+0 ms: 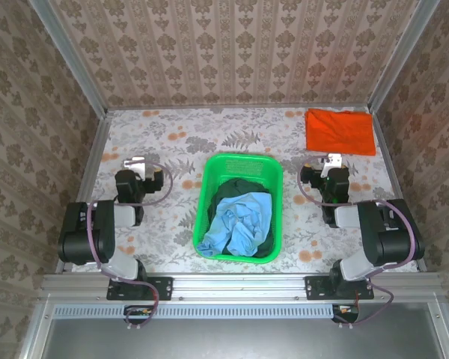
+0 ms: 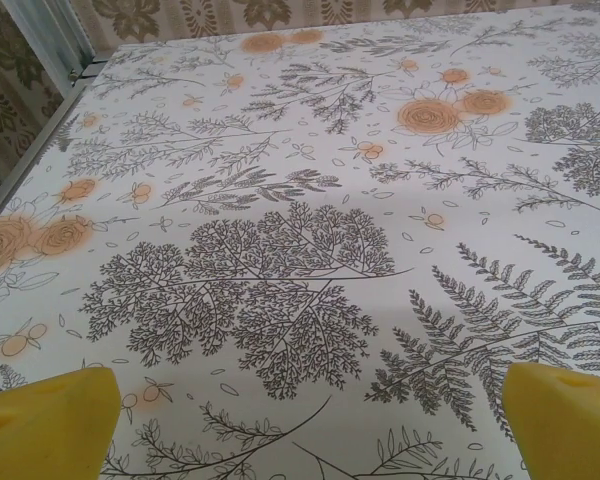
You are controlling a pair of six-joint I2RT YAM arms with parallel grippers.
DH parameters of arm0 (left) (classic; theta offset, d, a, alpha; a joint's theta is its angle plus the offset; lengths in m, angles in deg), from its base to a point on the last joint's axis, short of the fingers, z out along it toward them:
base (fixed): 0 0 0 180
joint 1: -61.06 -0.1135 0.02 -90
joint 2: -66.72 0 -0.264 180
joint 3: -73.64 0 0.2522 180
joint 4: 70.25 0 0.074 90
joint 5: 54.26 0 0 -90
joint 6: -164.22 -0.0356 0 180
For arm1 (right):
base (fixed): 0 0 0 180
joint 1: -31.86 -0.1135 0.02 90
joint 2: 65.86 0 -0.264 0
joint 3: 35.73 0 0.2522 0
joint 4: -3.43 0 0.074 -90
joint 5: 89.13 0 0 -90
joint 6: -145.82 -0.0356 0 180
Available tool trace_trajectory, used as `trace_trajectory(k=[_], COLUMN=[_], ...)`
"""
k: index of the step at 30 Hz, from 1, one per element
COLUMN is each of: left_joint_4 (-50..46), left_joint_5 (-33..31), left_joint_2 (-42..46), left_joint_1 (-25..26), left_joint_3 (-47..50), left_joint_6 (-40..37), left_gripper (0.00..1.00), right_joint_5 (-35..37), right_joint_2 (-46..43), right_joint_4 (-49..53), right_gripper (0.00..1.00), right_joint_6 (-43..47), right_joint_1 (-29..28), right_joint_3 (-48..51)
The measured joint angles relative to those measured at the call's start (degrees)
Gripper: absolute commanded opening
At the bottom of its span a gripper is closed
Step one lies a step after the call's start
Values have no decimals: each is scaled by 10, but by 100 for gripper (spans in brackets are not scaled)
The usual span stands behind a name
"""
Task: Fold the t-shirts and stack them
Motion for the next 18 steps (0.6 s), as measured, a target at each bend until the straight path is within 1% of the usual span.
trace_trajectory(k=[18], left_joint_4=[0], left_joint_5=[4], left_joint_2=[0], left_joint_1=[0], left_joint_3=[0], left_joint_6=[0], left_gripper=[100], right_joint_5=[0], right_joint_2=[0], right_joint_4=[2], right_gripper=[99], right_joint_6=[0], right_joint_1=[0], right_joint_3=[-4])
